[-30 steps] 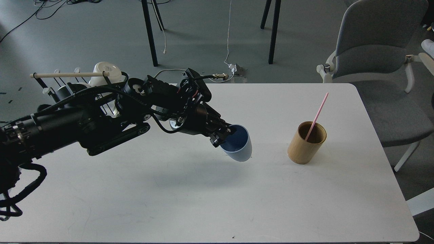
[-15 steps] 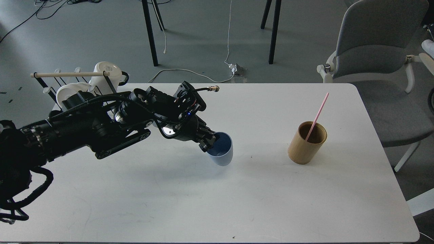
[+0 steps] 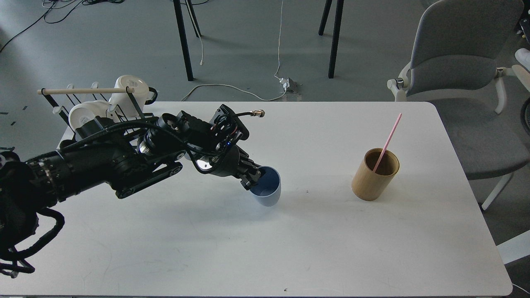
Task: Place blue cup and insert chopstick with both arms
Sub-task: 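Carry the blue cup with the left gripper toward the tan cup and set it down, then release the blue cup and lift the left gripper back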
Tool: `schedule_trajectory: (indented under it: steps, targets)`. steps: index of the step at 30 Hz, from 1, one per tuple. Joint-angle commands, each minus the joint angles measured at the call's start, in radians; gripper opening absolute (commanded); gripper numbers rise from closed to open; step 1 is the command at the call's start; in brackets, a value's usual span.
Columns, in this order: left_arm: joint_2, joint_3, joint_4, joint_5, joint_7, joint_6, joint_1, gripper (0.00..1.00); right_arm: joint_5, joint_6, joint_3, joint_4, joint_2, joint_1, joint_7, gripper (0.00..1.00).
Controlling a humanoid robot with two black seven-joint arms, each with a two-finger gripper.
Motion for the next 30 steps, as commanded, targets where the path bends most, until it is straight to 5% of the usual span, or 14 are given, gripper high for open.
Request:
schedule_trajectory:
  steps: [1, 4, 13, 17, 21, 30]
  targets:
    - [-0.002, -0.003, -0.004, -0.002, 0.002, 0.0, -0.001, 0.17, 0.0, 0.002, 0.0, -0.001, -0.005, 0.002, 0.0, 0.99]
    - [-0.001, -0.003, -0.007, -0.004, 0.002, 0.0, -0.01, 0.37, 0.0, 0.002, 0.0, 0.001, -0.005, 0.004, 0.0, 0.99]
    - [0.059, -0.13, -0.019, -0.102, -0.009, 0.0, -0.044, 0.55, 0.0, 0.003, 0.003, 0.01, -0.054, 0.004, 0.008, 0.99]
    - [0.076, -0.315, -0.008, -0.321, -0.003, 0.0, -0.052, 0.99, -0.02, 0.003, -0.029, 0.068, -0.104, -0.002, 0.005, 0.99]
    - [0.097, -0.451, 0.019, -0.578, -0.009, 0.0, -0.045, 1.0, -0.113, 0.0, -0.141, 0.212, -0.155, -0.036, 0.011, 0.99]
    - [0.064, -0.502, 0.164, -1.388, -0.014, 0.0, 0.013, 1.0, -0.449, -0.075, -0.158, 0.476, -0.259, -0.188, 0.012, 0.99]
